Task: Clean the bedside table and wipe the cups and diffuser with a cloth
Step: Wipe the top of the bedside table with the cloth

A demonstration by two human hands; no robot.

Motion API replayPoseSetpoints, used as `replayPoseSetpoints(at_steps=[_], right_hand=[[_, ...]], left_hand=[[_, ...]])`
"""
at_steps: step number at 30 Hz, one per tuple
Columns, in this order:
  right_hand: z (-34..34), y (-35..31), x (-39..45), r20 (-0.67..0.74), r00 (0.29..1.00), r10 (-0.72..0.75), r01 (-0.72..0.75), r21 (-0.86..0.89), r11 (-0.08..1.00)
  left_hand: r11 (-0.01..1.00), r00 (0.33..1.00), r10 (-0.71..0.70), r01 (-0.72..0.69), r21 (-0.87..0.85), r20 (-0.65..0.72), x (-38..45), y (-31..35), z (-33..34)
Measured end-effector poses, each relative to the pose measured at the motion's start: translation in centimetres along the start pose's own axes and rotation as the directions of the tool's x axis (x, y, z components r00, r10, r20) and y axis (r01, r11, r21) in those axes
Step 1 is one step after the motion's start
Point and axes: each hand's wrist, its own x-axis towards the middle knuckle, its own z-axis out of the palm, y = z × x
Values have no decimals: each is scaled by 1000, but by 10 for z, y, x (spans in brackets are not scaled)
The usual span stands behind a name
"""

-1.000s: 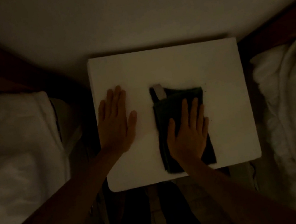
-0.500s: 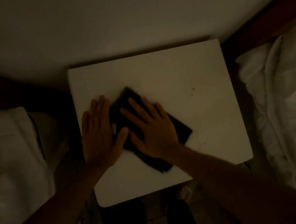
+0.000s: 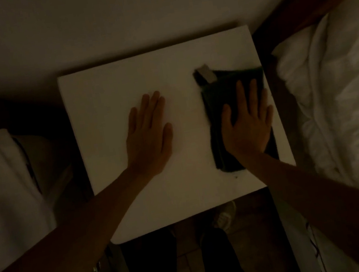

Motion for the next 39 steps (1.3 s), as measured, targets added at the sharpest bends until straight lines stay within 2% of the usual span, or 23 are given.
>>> replayPoseSetpoints(at_steps=[4, 9, 11, 14, 16, 19, 23, 27, 29, 33, 36, 39], right_hand=[[1, 35, -91, 22, 996, 92, -92, 14, 996], [16, 12, -162, 133, 981, -139, 144, -28, 989], [19, -9, -150, 140, 953, -270, 272, 7, 962], [19, -38, -96, 66, 894, -444, 439, 80, 895], [18, -57, -45, 33, 870, -493, 488, 90, 868], [13, -71, 25, 58, 846, -530, 529, 39, 848], [-7, -38, 97, 51, 864, -500, 502, -20, 865], [-20, 6, 113, 49, 905, -423, 425, -51, 904], [-23, 25, 106, 48, 921, -386, 386, 2, 923], [-27, 63, 73, 84, 962, -259, 234, 229, 945], [-30, 90, 28, 92, 977, -191, 164, 242, 956], [-35, 103, -16, 41, 991, -126, 116, 190, 975]], left_hand=[[995, 1000, -8, 5, 103, 29, -6, 2, 6], [990, 999, -32, 28, 135, 29, -5, 2, 6], [994, 999, -30, 28, 102, 21, -4, 1, 5], [998, 1000, -25, 25, 51, -3, -1, -1, 3], [998, 1000, -22, 22, 59, -13, 2, -2, 4], [995, 1000, -10, 10, 97, -6, 4, -2, 7], [955, 995, 86, -96, 281, 49, 6, -3, 8], [936, 995, 85, -95, 338, 43, 6, -5, 10], [936, 996, 93, -92, 341, 16, 5, -6, 12], [938, 996, 88, -81, 336, -6, 3, -7, 15], [938, 997, 82, -77, 337, -2, 6, -5, 16], [941, 997, 80, -73, 331, -8, 4, -4, 19]])
